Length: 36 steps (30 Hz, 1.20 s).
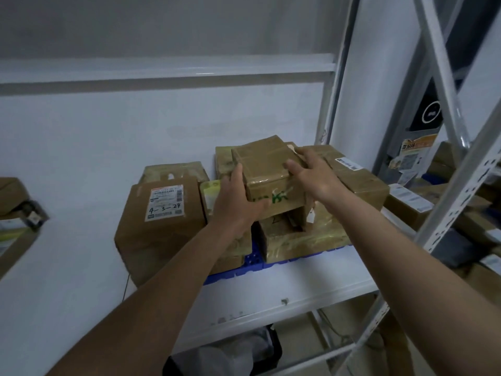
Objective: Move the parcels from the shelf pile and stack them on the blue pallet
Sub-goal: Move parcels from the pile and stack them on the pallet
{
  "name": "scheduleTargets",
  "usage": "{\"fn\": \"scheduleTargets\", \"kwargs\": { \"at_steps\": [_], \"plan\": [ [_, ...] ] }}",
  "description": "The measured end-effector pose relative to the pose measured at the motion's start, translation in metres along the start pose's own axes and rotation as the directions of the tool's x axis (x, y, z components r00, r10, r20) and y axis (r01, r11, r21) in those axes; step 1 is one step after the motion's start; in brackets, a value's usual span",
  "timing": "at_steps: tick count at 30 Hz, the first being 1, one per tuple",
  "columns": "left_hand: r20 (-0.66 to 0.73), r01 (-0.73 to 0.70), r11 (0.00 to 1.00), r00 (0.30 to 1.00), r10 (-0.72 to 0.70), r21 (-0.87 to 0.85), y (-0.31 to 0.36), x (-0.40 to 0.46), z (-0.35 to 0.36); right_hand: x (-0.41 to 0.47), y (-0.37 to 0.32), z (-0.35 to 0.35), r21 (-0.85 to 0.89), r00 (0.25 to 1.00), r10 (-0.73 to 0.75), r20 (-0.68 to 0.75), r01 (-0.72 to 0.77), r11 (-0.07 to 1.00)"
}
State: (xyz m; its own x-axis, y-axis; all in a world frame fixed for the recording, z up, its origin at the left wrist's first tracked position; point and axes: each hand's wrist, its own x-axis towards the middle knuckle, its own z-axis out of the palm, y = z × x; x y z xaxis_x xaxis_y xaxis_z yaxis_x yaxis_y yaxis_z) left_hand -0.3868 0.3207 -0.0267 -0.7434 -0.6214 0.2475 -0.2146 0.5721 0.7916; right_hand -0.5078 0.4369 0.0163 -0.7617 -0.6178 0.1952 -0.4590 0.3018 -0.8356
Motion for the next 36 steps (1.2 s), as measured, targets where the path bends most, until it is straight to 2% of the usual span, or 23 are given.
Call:
{"fn": "scheduleTargets", "kwargs": {
  "at_steps": [3,11,16,20,24,27,32,36],
  "plan": [
    [-0.078,0.003,0.996,0.997,0.005,0.092,-0.003,-0.003,-0.001,0.005,0.002,0.003,-0.024,0.999,-0.021,0.031,0.021,0.999],
    [-0.062,0.015,0.992,0.998,-0.007,0.128,-0.004,-0.006,0.005,0.012,0.016,0.009,-0.139,0.995,-0.085,0.047,0.090,0.986],
    [-0.057,-0.022,0.992,0.998,0.030,0.127,-0.007,-0.003,0.016,0.011,0.032,0.006,-0.147,0.996,-0.058,0.065,0.067,0.987],
    [-0.050,0.002,0.990,0.999,0.005,0.142,-0.021,-0.002,0.023,0.010,0.042,0.010,-0.189,0.992,-0.066,0.104,0.085,0.978],
    [-0.099,-0.041,0.975,0.993,0.064,0.217,-0.029,-0.001,0.029,0.011,0.050,0.013,-0.251,0.991,-0.084,0.108,0.109,0.962],
    [-0.095,-0.071,0.958,0.990,0.101,0.279,-0.034,0.000,0.034,0.012,0.056,0.012,-0.346,0.986,-0.080,0.148,0.128,0.930],
    [-0.095,-0.075,0.934,0.989,0.115,0.350,-0.042,0.003,0.040,0.015,0.065,0.010,-0.474,0.965,-0.163,0.205,0.244,0.846],
    [-0.072,-0.093,0.903,0.988,0.136,0.419,-0.046,0.004,0.042,0.019,0.069,0.012,-0.618,0.945,-0.199,0.261,0.321,0.718]
  ]
}}
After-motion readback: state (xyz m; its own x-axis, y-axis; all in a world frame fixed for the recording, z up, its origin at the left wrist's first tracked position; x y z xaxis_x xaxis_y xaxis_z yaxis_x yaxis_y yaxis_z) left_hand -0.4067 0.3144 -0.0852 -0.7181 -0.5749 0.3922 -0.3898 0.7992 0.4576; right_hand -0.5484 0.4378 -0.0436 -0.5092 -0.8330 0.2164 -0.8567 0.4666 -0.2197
